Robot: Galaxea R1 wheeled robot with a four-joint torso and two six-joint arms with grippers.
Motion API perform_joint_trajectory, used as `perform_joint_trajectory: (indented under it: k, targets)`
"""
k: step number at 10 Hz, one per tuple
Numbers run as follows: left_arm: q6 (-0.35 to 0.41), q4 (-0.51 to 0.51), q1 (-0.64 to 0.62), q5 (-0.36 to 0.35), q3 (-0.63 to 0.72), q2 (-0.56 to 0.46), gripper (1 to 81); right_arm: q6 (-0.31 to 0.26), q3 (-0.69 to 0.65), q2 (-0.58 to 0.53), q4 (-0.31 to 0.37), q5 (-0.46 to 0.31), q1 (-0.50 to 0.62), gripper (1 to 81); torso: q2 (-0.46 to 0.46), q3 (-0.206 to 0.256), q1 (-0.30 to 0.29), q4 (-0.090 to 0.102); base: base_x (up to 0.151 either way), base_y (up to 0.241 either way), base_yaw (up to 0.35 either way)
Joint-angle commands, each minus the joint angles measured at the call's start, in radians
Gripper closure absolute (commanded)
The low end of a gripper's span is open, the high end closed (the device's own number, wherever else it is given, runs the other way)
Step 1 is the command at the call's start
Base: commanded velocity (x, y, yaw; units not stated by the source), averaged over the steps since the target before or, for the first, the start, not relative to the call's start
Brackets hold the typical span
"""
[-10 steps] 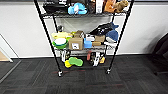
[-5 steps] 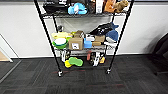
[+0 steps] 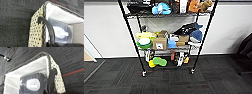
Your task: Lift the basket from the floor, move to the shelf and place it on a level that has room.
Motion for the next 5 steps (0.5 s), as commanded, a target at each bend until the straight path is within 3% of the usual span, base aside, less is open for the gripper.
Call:
perform_joint_trajectory:
  k: [1,5]
  targets:
    - [-0.005,-0.016,-0.098,0.04,0.033,-0.017,81.1,0.007,0.03,-0.011,0.01,-0.036,0.09,81.1,0.0,0.0,0.0,0.0,0.0,0.0,0.0]
    - [-0.014,-0.027,-0.095,0.039,0.033,-0.023,81.1,0.007,0.035,-0.011,0.012,-0.036,0.087,81.1,0.0,0.0,0.0,0.0,0.0,0.0,0.0]
